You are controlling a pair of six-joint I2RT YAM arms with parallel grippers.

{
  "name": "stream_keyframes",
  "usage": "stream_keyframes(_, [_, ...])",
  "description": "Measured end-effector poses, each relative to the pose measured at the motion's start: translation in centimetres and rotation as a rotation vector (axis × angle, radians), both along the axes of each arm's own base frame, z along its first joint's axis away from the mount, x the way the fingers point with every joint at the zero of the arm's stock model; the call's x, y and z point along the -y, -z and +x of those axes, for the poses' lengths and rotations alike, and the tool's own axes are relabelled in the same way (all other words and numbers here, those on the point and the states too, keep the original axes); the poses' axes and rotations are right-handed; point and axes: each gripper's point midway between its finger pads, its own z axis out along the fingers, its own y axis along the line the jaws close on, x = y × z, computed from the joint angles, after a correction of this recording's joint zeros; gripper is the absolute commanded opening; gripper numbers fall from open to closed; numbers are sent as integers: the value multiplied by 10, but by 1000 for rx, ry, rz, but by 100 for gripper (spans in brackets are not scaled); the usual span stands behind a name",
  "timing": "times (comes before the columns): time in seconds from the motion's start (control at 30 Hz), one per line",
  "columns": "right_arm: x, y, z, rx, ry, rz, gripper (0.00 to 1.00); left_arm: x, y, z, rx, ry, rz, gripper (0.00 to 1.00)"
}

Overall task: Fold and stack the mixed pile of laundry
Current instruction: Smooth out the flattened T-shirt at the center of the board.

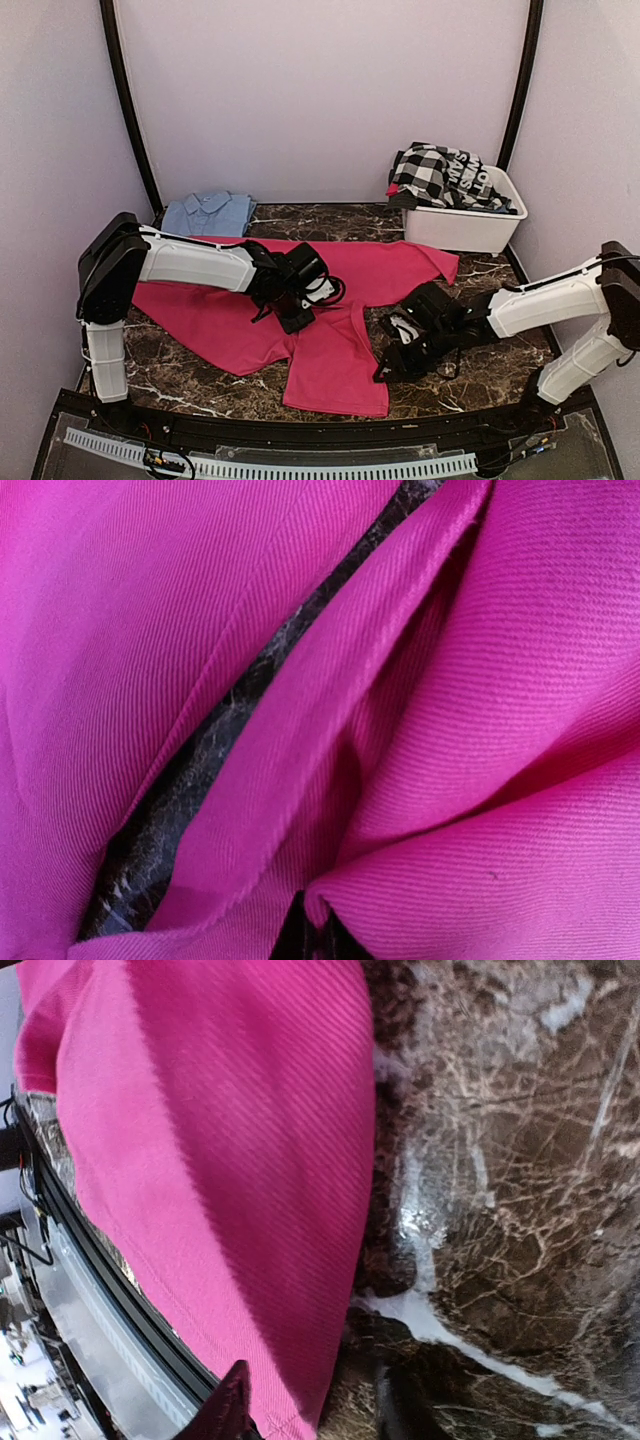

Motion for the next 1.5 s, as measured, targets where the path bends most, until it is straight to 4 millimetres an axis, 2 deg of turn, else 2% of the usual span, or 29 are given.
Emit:
stream_keyframes(0.07, [-2,6,-2,-8,-5,-11,2,0,0,0,-2,-1,-3,0])
stream_keyframes(0.17, [1,8,3,6,8,-34,0,1,-1,0,-6,-3,-10,0])
stream_keyframes(0.23, [6,-1,16,37,47,-52,0,2,-3,0,-7,-2,-23,0])
stream_keyframes(0.3, [15,-23,39,104,106,-51,0,5,-6,-1,-6,1,-49,0])
stream_keyframes(0.43, [42,-90,101,299,249,-28,0,10,-15,-9,-16,24,-106,0])
stream_keyframes(0.5, [59,-111,123,368,299,-47,0,20,-22,-15,-11,50,-137,0])
stream_keyframes(0.57, [83,-118,141,415,336,-121,0,40,-29,-28,7,107,-173,0])
stream_keyframes(0.63, [106,-114,150,431,357,-217,0,65,-34,-52,13,192,-198,0])
stream_keyframes(0.7, [132,-110,157,434,380,-317,0,103,-42,-88,13,305,-232,0])
stream_keyframes(0.83, [176,-117,165,439,418,-454,0,176,-50,-140,9,463,-313,0])
stream_keyframes(0.87, [182,-121,166,446,419,-475,6,189,-49,-147,11,483,-322,2])
stream_keyframes(0.9, [187,-125,167,455,417,-496,21,202,-48,-153,15,499,-330,5])
stream_keyframes(0.97, [198,-131,171,468,413,-538,57,221,-42,-155,21,506,-332,19])
stream_keyframes(1.0, [204,-133,176,472,421,-565,66,226,-37,-153,22,504,-324,31])
stream_keyframes(1.07, [213,-133,184,466,430,-601,72,228,-28,-149,19,487,-299,41])
stream_keyframes(1.13, [214,-130,185,453,427,-596,73,221,-21,-145,-9,457,-277,45])
stream_keyframes(1.2, [205,-136,183,458,421,-530,70,213,-21,-140,-50,418,-290,49])
stream_keyframes(1.27, [191,-149,180,489,414,-426,65,193,-26,-132,-85,362,-309,53])
stream_keyframes(1.33, [174,-162,176,517,401,-299,62,163,-39,-118,-112,275,-340,55])
stream_keyframes(1.4, [155,-162,172,519,369,-206,60,134,-61,-98,-120,161,-403,56])
stream_keyframes(1.43, [143,-158,169,507,341,-172,60,122,-72,-90,-120,114,-431,56])
stream_keyframes(1.5, [113,-136,161,454,257,-137,58,94,-96,-65,-106,-14,-505,57])
